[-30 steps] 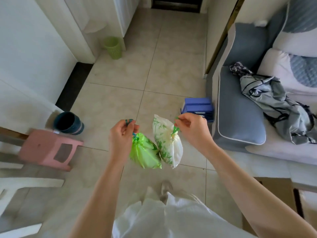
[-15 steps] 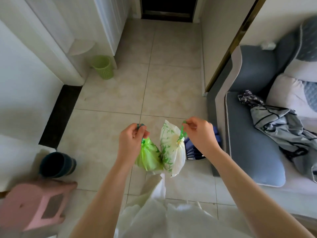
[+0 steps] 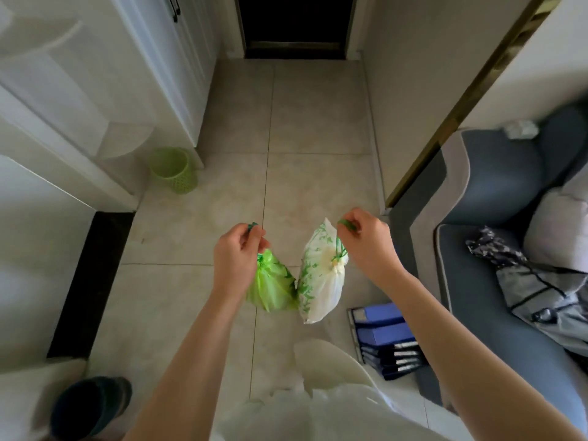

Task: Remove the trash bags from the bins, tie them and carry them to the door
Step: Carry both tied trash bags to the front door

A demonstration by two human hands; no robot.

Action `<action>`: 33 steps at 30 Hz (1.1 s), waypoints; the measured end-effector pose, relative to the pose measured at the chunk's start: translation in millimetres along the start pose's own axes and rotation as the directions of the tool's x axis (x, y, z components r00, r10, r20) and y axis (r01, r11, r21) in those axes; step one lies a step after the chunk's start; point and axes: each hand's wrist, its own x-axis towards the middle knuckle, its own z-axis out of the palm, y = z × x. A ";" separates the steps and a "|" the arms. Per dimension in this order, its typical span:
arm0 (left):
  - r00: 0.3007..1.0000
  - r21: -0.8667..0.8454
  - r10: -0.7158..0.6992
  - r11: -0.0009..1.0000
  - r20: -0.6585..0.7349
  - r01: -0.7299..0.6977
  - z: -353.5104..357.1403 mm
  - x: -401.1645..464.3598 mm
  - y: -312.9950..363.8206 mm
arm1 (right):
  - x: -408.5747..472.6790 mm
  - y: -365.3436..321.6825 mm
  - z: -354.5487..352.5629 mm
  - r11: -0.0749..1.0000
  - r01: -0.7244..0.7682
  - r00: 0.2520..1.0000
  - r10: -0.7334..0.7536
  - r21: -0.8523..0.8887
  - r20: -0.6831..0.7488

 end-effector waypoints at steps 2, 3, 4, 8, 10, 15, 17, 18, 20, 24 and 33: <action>0.999 0.003 -0.012 1.000 -0.037 0.012 10.1 42.7 7.7 | 47.0 -9.6 -1.4 1.000 0.010 1.000 -0.011 0.024 0.015; 0.998 -0.004 -0.025 1.000 -0.050 0.025 14.8 62.9 12.9 | 69.6 -14.8 -3.1 0.999 0.006 1.000 -0.007 0.038 0.025; 0.997 -0.011 -0.036 0.999 -0.062 0.035 19.4 83.3 18.8 | 92.4 -20.1 -5.2 0.999 0.004 0.999 -0.006 0.049 0.036; 0.996 -0.015 -0.050 0.999 -0.079 0.049 35.6 166.0 41.7 | 184.6 -40.0 -13.6 0.999 0.018 0.997 -0.022 0.050 0.073; 0.996 -0.032 -0.052 0.998 -0.069 0.050 43.6 208.2 49.6 | 229.1 -48.8 -15.8 0.999 0.034 0.997 -0.037 0.042 0.063; 0.999 -0.039 -0.050 0.998 -0.016 0.049 66.0 307.0 63.7 | 330.5 -62.0 -15.1 0.998 0.063 0.997 -0.062 -0.029 0.052; 0.999 -0.026 -0.034 0.999 0.013 0.034 76.9 348.2 68.5 | 372.7 -67.7 -13.3 0.998 0.063 0.997 -0.061 -0.028 0.056; 0.999 -0.017 -0.031 0.999 0.032 0.032 82.5 369.8 70.1 | 394.3 -70.9 -11.8 0.997 0.069 0.996 -0.067 -0.036 0.053; 0.996 0.004 -0.034 0.999 0.081 0.034 93.6 413.6 73.7 | 436.7 -78.7 -9.3 0.996 0.065 0.997 -0.063 -0.053 0.035; 0.988 0.061 -0.036 0.998 0.150 0.028 110.2 500.0 90.1 | 519.2 -100.3 -9.5 0.997 0.025 1.000 -0.026 -0.070 -0.007; 0.987 0.100 0.040 0.993 0.156 -0.056 134.5 688.8 120.5 | 696.0 -147.8 -16.2 1.000 0.005 0.992 -0.008 -0.025 -0.123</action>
